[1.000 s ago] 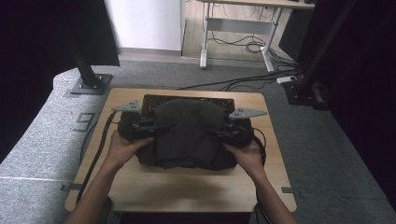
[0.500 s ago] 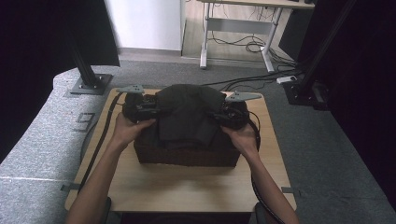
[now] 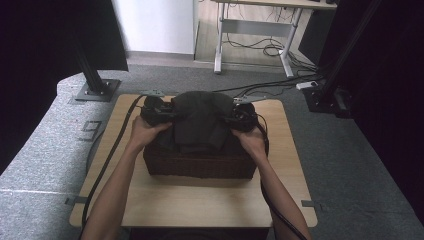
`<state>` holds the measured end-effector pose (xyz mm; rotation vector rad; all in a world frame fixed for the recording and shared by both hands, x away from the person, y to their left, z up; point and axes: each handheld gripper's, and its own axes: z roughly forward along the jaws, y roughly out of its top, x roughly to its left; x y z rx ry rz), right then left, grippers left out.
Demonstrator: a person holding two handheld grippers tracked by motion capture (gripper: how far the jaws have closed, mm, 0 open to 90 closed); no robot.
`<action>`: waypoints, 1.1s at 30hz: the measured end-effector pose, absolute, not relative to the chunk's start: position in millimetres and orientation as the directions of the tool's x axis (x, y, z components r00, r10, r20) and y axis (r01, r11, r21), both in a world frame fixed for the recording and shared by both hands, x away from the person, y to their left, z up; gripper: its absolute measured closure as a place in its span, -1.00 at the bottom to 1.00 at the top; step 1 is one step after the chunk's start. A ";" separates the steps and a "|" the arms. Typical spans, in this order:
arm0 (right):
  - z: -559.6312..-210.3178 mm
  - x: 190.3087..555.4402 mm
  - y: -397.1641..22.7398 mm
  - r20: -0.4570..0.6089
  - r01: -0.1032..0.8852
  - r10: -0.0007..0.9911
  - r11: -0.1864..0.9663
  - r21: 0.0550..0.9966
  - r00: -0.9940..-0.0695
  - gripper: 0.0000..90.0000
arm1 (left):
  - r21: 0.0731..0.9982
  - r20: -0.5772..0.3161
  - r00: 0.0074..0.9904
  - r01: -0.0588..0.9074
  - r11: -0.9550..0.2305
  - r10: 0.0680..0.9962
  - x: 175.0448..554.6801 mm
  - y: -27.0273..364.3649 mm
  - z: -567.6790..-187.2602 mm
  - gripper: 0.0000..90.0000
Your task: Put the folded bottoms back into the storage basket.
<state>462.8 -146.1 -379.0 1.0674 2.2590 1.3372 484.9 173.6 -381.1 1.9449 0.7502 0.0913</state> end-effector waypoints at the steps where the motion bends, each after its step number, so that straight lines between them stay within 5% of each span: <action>1: -382.5 464.7 -145.3 0.111 0.452 0.731 0.288 0.844 -0.673 0.52 | 0.828 -0.249 0.801 0.467 -0.309 0.544 486.7 173.1 -384.0 0.53; 25: -434.8 476.5 -142.3 0.160 0.620 0.776 0.342 0.706 -0.610 0.50 | 0.654 -0.209 0.746 0.587 -0.477 0.632 497.5 142.5 -433.7 0.52; 33: -443.9 488.5 -138.3 0.118 0.661 0.801 0.390 0.641 -0.587 0.33 | 0.559 -0.068 0.701 0.616 -0.555 0.710 500.3 129.1 -442.6 0.36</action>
